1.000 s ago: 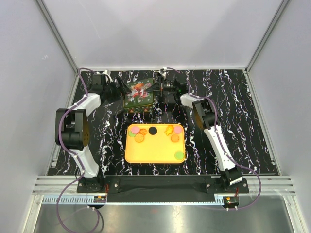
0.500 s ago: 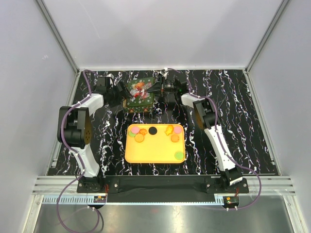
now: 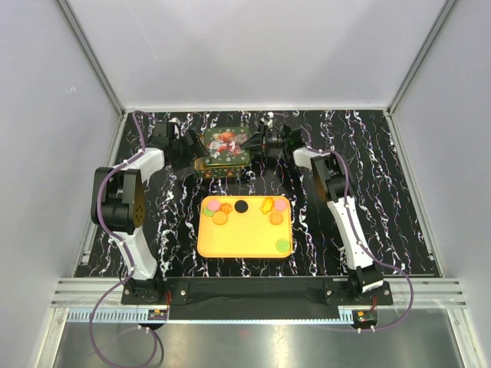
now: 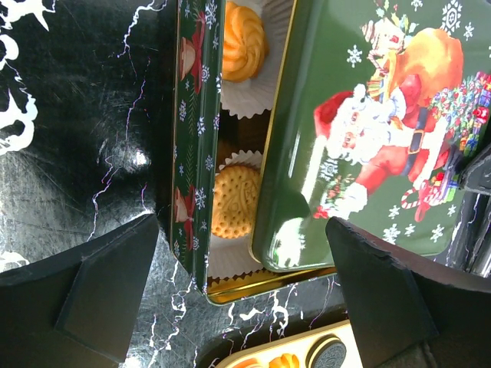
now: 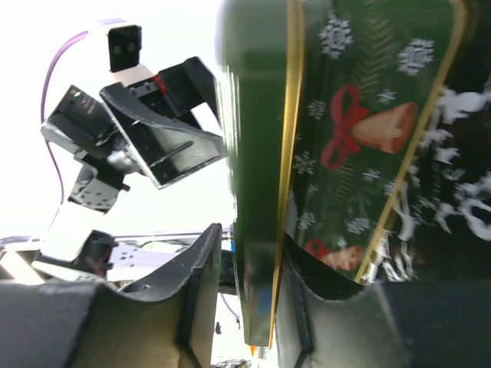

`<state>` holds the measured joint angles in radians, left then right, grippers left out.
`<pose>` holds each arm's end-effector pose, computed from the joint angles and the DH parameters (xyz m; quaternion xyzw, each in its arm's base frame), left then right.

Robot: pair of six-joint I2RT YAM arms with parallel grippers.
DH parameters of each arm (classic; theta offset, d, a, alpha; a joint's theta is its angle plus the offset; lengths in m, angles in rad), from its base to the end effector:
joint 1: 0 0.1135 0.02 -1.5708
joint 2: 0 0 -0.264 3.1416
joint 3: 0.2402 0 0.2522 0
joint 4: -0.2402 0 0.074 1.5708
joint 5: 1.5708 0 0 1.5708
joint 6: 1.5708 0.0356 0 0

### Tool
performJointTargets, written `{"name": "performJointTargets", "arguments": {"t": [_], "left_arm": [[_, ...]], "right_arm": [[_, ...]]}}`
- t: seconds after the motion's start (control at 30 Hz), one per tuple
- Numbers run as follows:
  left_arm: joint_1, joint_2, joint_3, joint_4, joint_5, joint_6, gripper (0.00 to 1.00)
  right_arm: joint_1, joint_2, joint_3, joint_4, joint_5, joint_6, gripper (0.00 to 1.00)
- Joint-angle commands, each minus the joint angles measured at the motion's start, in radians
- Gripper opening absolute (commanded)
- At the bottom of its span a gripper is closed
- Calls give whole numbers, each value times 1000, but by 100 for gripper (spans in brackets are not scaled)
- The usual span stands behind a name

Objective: Pack the cookies

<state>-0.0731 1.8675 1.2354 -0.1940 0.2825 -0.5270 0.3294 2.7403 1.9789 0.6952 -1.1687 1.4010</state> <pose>0.4018 -0.0394 0.1901 -0.1576 0.9101 -0.2317 0.3053 0.5283 0.2152 0.0852 -0.0132 0.7161 0.6950 0.0630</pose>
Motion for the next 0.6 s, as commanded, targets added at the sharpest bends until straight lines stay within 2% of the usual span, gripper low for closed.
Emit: {"name": "performJointTargets", "arguments": {"t": [0.0, 0.2, 0.43, 0.57], "left_arm": [[-2, -1, 41, 25, -17, 18, 98], [-2, 4, 44, 31, -11, 15, 98], [-2, 4, 44, 45, -3, 9, 98], [-2, 7, 44, 50, -2, 7, 98]], "right_arm": [[-3, -97, -11, -135, 9, -151, 39], [-3, -122, 34, -440, 44, -375, 42], [5, -136, 86, -650, 83, -519, 29], [14, -139, 116, -734, 99, -589, 28]]}}
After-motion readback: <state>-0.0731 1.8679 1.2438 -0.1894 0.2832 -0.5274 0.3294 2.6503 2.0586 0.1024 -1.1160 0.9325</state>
